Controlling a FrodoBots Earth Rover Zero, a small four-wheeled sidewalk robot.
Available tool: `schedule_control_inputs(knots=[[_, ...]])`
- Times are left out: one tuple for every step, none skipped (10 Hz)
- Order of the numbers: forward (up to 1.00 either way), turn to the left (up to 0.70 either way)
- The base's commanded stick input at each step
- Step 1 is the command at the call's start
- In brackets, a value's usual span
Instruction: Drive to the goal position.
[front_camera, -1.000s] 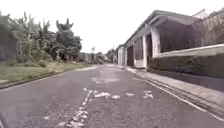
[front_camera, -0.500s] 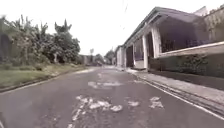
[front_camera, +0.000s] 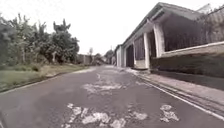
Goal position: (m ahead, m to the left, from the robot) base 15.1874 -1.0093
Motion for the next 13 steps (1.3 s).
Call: schedule_control_inputs(knots=[[0.7, 0.04], [0.7, 0.04], [0.7, 0.04], [0.7, 0.04], [0.7, 0.04], [0.7, 0.04], [0.7, 0.04], [0.7, 0.04], [0.7, 0.04], [0.7, 0.04], [0.7, 0.04], [0.7, 0.04], [0.7, 0.04]])
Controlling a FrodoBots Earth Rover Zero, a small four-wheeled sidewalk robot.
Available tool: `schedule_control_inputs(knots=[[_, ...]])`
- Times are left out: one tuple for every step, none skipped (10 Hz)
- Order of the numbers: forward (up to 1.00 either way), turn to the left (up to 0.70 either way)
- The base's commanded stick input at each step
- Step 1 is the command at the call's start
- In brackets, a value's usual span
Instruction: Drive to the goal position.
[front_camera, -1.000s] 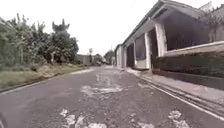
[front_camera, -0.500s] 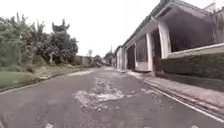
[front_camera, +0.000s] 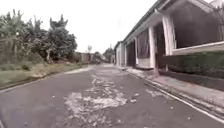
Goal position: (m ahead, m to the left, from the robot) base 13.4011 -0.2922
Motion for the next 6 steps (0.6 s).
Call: schedule_control_inputs(knots=[[0.7, 0.04], [0.7, 0.04], [0.7, 0.04], [0.7, 0.04], [0.7, 0.04], [0.7, 0.04]])
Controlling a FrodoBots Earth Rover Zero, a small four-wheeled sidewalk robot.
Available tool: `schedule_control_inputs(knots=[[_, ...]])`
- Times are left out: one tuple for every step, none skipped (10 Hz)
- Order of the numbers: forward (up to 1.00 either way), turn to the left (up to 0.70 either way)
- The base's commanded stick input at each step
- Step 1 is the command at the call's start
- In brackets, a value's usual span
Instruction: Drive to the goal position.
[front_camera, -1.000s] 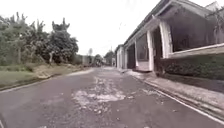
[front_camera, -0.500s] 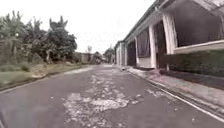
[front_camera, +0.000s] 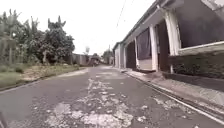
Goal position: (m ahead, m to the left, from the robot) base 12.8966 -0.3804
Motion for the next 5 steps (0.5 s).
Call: schedule_control_inputs(knots=[[0.7, 0.04], [0.7, 0.04], [0.7, 0.04], [0.0, 0.0], [0.0, 0.0]])
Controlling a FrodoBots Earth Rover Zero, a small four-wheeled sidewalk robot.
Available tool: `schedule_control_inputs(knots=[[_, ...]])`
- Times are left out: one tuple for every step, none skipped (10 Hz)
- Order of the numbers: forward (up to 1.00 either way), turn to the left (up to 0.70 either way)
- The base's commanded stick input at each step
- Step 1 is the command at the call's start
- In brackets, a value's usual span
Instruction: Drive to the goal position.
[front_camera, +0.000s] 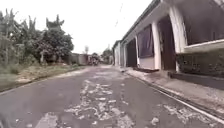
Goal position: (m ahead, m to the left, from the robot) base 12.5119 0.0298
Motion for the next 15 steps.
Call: schedule_control_inputs(knots=[[0.0, 0.0], [0.0, 0.0], [0.0, 0.0], [0.0, 0.0], [0.0, 0.0], [0.0, 0.0], [0.0, 0.0], [0.05, 0.0], [0.7, 0.05], [0.7, 0.05], [0.7, 0.05], [0.7, 0.05], [0.7, 0.05], [0.7, 0.05], [0.7, 0.05]])
